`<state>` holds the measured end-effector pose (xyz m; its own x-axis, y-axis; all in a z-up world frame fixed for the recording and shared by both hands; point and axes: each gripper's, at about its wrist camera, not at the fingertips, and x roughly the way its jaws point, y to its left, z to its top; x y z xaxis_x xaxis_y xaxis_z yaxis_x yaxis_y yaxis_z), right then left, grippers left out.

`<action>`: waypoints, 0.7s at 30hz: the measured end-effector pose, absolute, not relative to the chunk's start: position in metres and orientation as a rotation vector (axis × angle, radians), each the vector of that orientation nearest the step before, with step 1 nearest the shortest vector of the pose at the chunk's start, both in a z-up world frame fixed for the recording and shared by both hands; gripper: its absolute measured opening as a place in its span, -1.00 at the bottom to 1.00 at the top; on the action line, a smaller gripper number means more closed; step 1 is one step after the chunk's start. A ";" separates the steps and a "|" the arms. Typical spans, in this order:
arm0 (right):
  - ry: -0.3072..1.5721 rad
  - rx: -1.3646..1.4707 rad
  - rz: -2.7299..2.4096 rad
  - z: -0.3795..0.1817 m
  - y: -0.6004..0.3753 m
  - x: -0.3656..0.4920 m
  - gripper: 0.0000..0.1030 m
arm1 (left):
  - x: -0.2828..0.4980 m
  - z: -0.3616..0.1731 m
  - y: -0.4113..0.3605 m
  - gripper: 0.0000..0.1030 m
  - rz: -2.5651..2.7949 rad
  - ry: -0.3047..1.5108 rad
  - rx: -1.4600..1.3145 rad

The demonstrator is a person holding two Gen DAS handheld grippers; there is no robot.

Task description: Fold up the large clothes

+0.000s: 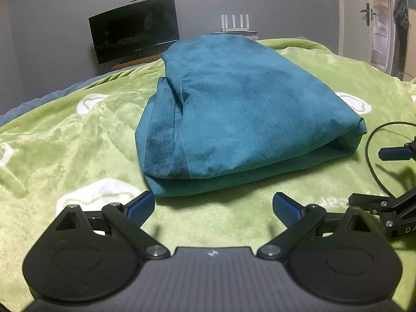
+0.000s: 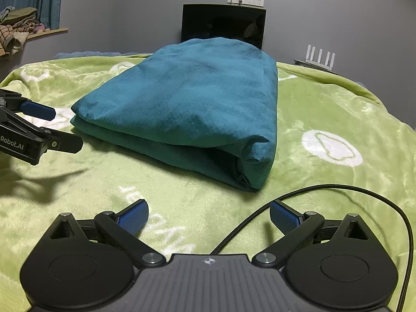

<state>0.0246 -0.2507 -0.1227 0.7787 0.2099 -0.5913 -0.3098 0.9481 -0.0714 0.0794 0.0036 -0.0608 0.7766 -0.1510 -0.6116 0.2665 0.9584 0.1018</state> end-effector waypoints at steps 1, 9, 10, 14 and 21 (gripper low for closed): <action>0.618 -0.168 0.282 -0.123 -0.251 0.025 0.97 | 0.079 -0.061 0.003 0.90 -0.227 0.644 0.187; 0.620 -0.166 0.285 -0.123 -0.251 0.025 0.97 | 0.080 -0.062 0.003 0.90 -0.235 0.647 0.191; 0.620 -0.165 0.285 -0.123 -0.251 0.025 0.97 | 0.081 -0.062 0.003 0.90 -0.234 0.648 0.191; 0.620 -0.166 0.285 -0.123 -0.251 0.025 0.97 | 0.080 -0.062 0.003 0.90 -0.236 0.647 0.192; 0.620 -0.166 0.285 -0.123 -0.251 0.025 0.98 | 0.080 -0.062 0.003 0.90 -0.235 0.648 0.192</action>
